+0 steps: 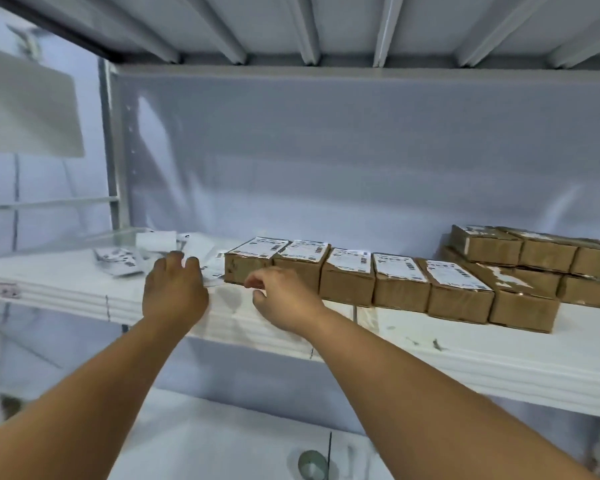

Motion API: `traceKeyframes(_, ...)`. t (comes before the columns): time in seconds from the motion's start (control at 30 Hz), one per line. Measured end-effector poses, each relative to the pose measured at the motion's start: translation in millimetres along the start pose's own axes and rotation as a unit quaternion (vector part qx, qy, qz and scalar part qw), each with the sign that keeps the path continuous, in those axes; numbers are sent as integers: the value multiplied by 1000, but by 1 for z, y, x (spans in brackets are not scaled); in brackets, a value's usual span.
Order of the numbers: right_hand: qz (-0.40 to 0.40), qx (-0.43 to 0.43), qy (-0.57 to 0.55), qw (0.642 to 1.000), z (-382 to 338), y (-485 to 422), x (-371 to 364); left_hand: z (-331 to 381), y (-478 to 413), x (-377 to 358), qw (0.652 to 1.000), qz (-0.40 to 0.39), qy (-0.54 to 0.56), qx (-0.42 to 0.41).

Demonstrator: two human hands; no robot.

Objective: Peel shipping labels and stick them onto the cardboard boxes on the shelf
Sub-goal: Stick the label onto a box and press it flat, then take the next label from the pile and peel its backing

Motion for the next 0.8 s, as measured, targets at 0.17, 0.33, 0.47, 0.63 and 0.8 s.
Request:
traceKeyframes(0.17,-29,27,12,999,-22,-30,-41,-35,-21,-19,995,-16,-74,-72)
traceKeyframes(0.33,16,28,52,998,-47,-64,-61,-51,-18,-40,998,-58,4,-34)
traceKeyframes(0.47,-33,-12,94,995,-57,-80,-69,-54,-21,-46,997,-54,24,-39)
traceKeyframes(0.63,-65,-16,120,991,-56,-85,-75,-57,-20,-50,998,-41,23,-45)
traceKeyframes(0.8,-15,-35,113,993,-51,-85,-83,-57,-21,-52,998,-48,26,-40)
Point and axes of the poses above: each hand's wrist, its own y-axis away from the middle knuckle, its own x-axis out of the back of the hand, z = x × y, the point moved 3 cm from there along -y, towards the middle knuckle, and after that the axes turned 8 degrees about z, right-handed, at the moved point
